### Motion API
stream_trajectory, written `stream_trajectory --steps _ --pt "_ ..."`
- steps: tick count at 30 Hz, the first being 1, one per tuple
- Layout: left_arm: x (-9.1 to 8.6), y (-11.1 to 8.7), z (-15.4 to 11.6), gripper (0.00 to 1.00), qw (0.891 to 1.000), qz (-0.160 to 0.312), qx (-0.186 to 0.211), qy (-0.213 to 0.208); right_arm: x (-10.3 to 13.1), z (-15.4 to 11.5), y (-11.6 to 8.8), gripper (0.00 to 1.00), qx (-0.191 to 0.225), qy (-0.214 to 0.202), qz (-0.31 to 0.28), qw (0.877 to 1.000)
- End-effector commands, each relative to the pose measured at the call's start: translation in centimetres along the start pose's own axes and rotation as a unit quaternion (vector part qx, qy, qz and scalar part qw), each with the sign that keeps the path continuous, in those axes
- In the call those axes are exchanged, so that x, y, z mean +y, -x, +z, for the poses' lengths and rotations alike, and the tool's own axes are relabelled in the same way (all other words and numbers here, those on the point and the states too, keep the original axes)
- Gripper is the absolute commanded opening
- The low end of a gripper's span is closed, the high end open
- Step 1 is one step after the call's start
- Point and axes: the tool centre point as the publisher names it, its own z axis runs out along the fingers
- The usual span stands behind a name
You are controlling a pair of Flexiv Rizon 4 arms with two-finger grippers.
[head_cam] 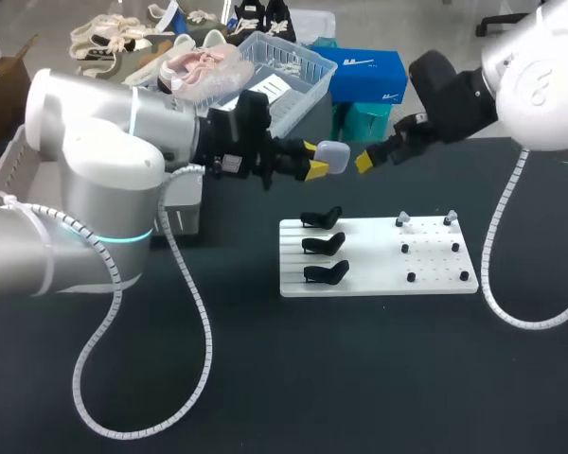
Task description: Pick up each earbud case from the left stands, insert the matching earbuds, close the lid, and place the case in the box.
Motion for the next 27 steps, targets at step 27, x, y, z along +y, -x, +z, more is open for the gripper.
stream_trajectory --steps 27 --pt "-1.18 -0.44 0.08 0.0 1.0 0.009 -0.006 -0.005 -1.03 1.81 1.79 1.0 -0.005 0.025 -0.008 1.0"
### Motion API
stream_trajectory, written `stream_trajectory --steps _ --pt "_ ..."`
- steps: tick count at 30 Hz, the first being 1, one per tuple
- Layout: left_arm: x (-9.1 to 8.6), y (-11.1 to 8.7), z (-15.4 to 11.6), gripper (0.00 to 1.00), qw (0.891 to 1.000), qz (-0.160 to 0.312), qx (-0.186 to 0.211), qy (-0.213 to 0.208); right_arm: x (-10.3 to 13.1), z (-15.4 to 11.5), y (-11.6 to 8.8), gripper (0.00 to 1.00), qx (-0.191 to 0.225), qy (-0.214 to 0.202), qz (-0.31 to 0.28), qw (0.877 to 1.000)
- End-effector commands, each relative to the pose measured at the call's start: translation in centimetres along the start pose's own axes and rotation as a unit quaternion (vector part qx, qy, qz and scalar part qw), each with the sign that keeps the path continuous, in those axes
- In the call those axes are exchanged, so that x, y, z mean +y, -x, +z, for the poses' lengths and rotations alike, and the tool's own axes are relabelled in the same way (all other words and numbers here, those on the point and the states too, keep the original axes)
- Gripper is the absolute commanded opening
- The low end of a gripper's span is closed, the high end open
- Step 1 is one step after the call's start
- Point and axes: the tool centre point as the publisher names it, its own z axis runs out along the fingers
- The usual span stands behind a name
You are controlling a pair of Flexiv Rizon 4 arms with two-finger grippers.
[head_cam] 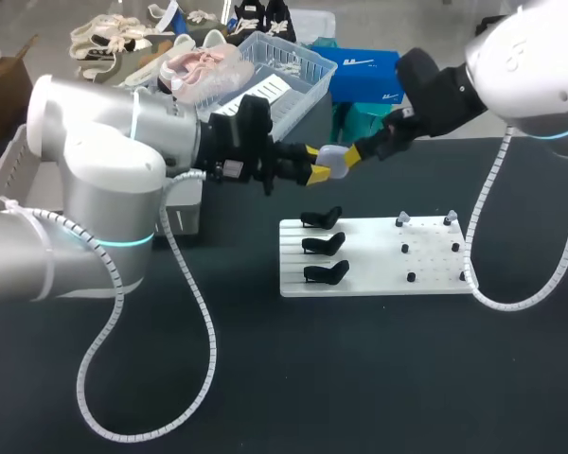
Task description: Pick up each earbud case from the left stands, insert the matching earbuds, close the lid, and place the case in the box.
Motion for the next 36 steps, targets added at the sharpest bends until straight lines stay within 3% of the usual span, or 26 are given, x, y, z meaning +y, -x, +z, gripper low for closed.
stream_trajectory --steps 1,15,19,26,32,36 --pt "-0.5 -0.1 -0.2 0.0 1.0 0.003 -0.002 0.001 -0.2 0.0 0.0 1.0 -0.003 0.0 0.0 1.0" --pt "-1.7 -0.8 -0.7 0.0 1.0 0.016 -0.002 -0.015 -0.4 -1.3 0.4 1.0 -0.019 -0.018 -0.002 1.0" --pt "-1.6 -0.4 -1.0 0.0 0.999 0.003 -0.037 -0.024 -0.4 -3.2 -0.5 1.0 -0.035 -0.052 0.004 0.998" --pt "-1.1 1.1 -1.4 0.0 0.991 0.001 -0.13 -0.025 0.1 -6.1 -3.3 1.0 -0.026 -0.11 0.023 0.993" --pt "-1.2 1.6 -0.5 0.0 0.987 0.019 -0.157 -0.02 0.8 -7.5 -5.3 1.0 -0.026 -0.149 0.04 0.988" --pt "-1.5 1.2 0.2 0.0 0.985 0.047 -0.16 -0.042 0.9 -7.8 -6.1 1.0 -0.024 -0.157 0.043 0.986"
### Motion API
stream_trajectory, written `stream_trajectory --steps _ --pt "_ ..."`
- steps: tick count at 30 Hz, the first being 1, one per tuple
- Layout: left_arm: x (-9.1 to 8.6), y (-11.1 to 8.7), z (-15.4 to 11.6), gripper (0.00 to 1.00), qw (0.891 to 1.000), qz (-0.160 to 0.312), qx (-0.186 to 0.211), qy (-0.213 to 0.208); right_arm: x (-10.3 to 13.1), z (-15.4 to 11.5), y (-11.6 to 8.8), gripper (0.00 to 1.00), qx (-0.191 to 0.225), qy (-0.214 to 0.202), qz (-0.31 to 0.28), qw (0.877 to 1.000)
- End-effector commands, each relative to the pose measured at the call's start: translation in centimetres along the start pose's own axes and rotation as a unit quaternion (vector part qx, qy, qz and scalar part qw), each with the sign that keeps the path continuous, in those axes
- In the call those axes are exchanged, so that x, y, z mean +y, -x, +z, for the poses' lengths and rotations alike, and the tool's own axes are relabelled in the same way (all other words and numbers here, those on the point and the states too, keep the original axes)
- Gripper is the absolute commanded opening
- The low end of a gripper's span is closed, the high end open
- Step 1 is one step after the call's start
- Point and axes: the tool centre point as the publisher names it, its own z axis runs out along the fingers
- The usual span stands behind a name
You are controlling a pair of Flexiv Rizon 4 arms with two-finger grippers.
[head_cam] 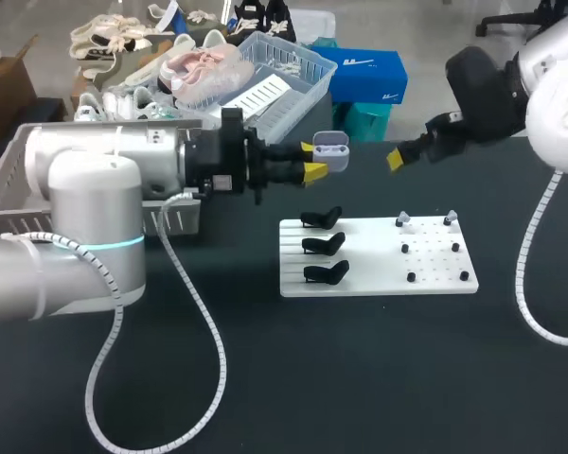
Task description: Pick up each earbud case from the left stands, insert the matching earbuds, close the lid, and place the case in the box.
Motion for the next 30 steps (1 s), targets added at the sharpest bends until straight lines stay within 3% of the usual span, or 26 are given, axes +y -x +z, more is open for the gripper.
stream_trajectory --steps 1,6,13,30 --pt "0.1 -0.9 0.7 0.0 1.0 0.018 -0.016 -0.01 0.5 -1.4 -2.0 1.0 -0.004 -0.069 0.005 0.998" --pt "0.4 -1.7 1.6 0.0 0.999 0.033 -0.015 -0.009 0.3 -1.4 -2.8 1.0 0.011 -0.086 0.006 0.996" --pt "1.6 -3.0 2.8 0.0 0.998 0.05 -0.002 0.034 -0.6 -1.1 -3.8 1.0 0.021 -0.096 0.013 0.995" --pt "1.1 -4.6 3.1 0.0 0.998 0.054 0.011 0.023 -1.1 -1.1 -5.1 1.0 0.024 -0.101 0.03 0.994"
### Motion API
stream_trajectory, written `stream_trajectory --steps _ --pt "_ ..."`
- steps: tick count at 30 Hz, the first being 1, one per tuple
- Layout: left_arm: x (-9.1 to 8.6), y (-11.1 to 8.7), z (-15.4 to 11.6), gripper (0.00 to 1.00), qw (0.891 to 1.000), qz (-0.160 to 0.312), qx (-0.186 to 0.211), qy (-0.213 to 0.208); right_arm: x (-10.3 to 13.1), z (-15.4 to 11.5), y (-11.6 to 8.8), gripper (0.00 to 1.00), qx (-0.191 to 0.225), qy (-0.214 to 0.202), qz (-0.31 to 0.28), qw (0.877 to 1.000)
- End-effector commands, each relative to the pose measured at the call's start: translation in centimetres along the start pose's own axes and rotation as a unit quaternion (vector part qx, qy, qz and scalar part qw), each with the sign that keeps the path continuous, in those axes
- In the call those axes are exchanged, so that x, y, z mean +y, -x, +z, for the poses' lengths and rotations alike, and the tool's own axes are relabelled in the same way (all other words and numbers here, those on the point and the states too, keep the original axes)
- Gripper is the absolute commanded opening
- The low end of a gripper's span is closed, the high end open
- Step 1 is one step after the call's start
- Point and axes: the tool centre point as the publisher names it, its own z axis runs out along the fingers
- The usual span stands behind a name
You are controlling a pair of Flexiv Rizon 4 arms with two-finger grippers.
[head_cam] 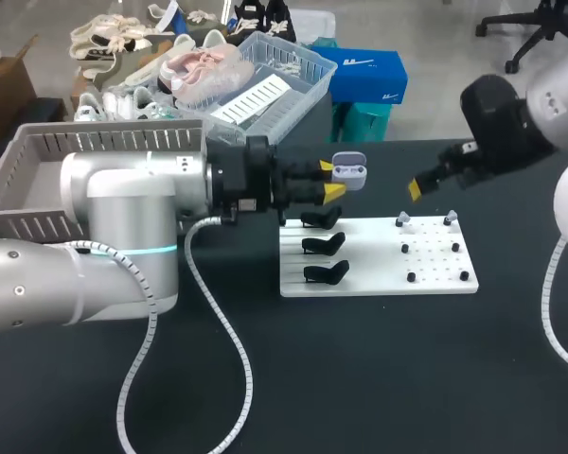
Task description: Pick up each earbud case from the left stands, insert the matching earbuds, close the lid, and place the case in the box.
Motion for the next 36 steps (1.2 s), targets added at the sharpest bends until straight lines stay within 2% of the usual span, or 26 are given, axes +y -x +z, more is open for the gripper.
stream_trajectory --steps 1,11,18,23,29,36 --pt "-0.1 -0.1 0.2 0.0 1.0 0.0 0.001 0.004 0.1 -0.2 -0.7 1.0 -0.002 -0.025 0.004 1.0" --pt "-0.1 -0.1 0.2 0.0 1.0 0.0 0.001 0.004 -1.9 0.1 -2.0 1.0 0.027 -0.048 -0.014 0.998" --pt "-0.1 -0.1 0.2 0.0 1.0 0.0 0.001 0.004 -3.8 0.9 -2.9 1.0 0.071 -0.094 -0.019 0.993" --pt "-0.1 -0.1 0.2 0.0 1.0 0.0 0.001 0.004 -5.3 0.6 -3.9 1.0 0.054 -0.099 -0.01 0.994" --pt "-0.1 -0.1 0.2 0.0 1.0 0.0 0.001 0.004 -6.1 1.2 -4.5 1.0 0.093 -0.138 -0.01 0.986" --pt "-0.1 -0.1 0.2 0.0 1.0 0.0 0.001 0.004 -7.2 3.0 -4.8 1.0 0.105 -0.172 -0.01 0.979"
